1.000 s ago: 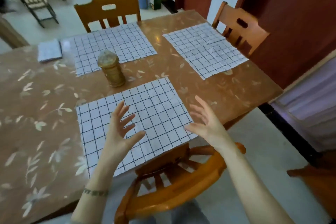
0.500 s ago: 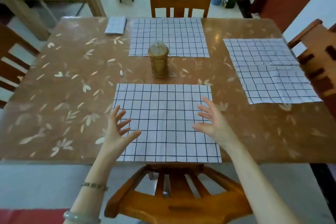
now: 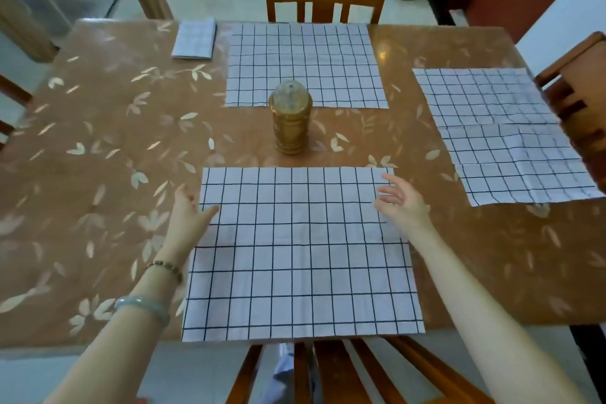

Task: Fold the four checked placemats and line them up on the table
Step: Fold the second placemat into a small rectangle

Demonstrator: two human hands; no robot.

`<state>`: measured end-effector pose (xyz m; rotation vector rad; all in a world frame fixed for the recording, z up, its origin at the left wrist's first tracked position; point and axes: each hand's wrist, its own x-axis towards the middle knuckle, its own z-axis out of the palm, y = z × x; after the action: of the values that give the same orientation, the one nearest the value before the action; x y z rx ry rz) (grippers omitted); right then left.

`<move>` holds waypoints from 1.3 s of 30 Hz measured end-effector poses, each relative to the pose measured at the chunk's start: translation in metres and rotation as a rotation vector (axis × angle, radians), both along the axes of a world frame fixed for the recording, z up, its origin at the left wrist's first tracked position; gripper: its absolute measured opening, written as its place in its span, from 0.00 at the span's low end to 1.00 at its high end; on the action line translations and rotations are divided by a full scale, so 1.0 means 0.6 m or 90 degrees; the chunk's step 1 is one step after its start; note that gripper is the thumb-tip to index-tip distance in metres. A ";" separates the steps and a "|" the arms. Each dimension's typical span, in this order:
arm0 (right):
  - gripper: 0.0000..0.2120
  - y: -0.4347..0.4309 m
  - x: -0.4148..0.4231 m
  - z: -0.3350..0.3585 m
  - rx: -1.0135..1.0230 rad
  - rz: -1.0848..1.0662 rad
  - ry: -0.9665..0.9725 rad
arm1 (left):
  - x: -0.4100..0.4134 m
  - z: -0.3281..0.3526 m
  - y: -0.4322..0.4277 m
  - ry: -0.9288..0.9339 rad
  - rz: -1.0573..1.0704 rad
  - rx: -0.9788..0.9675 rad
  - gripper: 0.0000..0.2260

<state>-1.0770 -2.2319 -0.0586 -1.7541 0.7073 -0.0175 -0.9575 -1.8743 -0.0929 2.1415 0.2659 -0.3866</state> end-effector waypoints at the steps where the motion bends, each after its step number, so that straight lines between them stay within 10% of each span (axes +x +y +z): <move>1: 0.23 -0.011 0.015 -0.009 -0.022 -0.018 0.006 | 0.019 -0.012 -0.004 0.006 0.009 0.020 0.38; 13: 0.19 -0.136 0.160 -0.129 -0.405 0.184 0.205 | 0.140 -0.085 -0.042 -0.048 0.000 0.229 0.23; 28: 0.06 -0.155 0.176 -0.103 -0.386 0.274 0.238 | 0.155 -0.061 -0.044 -0.037 -0.018 0.237 0.10; 39: 0.02 -0.167 0.122 -0.020 -0.358 0.158 0.054 | 0.117 0.037 -0.005 -0.067 -0.073 -0.035 0.11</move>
<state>-1.0039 -2.3318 -0.0704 -2.3850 0.5722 0.0303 -0.8874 -1.8775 -0.0705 2.1203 0.0724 -0.3415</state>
